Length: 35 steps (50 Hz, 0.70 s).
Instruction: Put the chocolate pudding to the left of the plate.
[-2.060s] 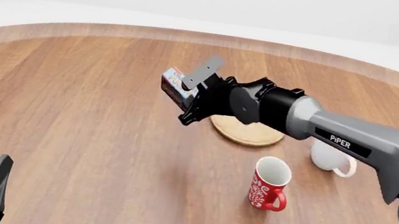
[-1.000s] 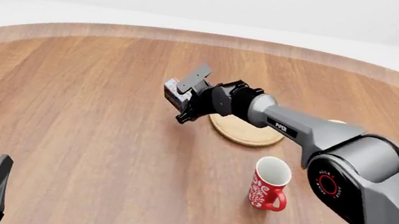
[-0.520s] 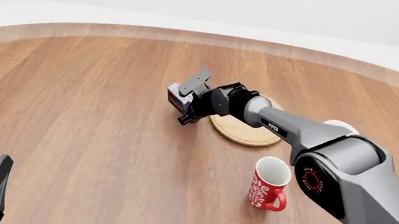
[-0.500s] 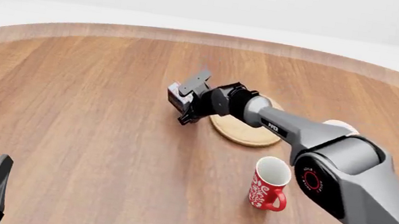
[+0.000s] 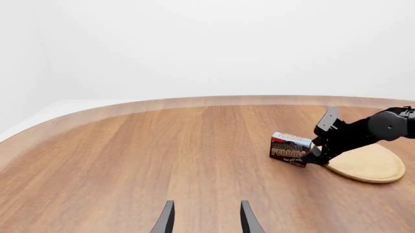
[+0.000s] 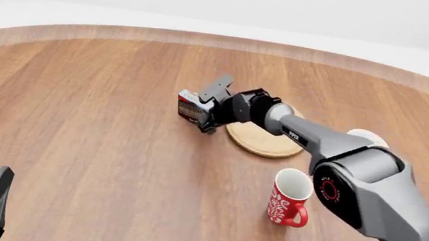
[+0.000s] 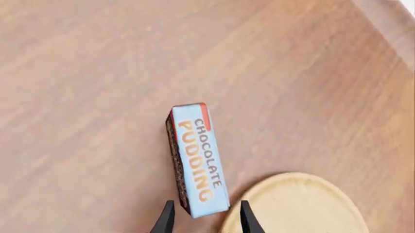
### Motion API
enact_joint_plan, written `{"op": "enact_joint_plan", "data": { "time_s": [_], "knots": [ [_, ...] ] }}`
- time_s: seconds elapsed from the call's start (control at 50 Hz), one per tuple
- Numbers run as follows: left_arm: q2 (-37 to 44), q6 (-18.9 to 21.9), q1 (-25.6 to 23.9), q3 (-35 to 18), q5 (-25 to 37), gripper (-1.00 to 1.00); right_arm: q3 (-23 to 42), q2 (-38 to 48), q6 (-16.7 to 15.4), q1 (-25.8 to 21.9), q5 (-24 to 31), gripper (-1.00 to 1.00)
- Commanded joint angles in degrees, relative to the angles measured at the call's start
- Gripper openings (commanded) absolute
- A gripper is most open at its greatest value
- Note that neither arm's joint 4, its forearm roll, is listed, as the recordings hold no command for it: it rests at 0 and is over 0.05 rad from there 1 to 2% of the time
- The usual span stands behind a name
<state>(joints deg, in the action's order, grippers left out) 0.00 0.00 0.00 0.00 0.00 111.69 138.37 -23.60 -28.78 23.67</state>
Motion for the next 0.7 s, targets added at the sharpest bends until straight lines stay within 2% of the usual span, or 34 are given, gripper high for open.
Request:
{"op": "enact_joint_plan", "data": {
  "time_s": [0.02,0.4,0.46,0.62,0.7],
  "knots": [
    [0.0,0.0,0.0,0.0,0.0,1.00,-1.8,-0.8,0.2,0.0,-1.0,1.00],
    [0.0,0.0,0.0,0.0,0.0,1.00,-12.9,-8.6,1.2,-0.5,-5.6,1.00],
    [0.0,0.0,0.0,0.0,0.0,1.00,-15.8,-10.7,2.0,-0.4,-7.0,1.00],
    [0.0,0.0,0.0,0.0,0.0,1.00,-29.5,-18.7,4.6,-1.8,-14.1,1.00],
    [0.0,0.0,0.0,0.0,0.0,1.00,-33.1,-21.6,5.6,-2.1,-16.4,1.00]
  ]
}}
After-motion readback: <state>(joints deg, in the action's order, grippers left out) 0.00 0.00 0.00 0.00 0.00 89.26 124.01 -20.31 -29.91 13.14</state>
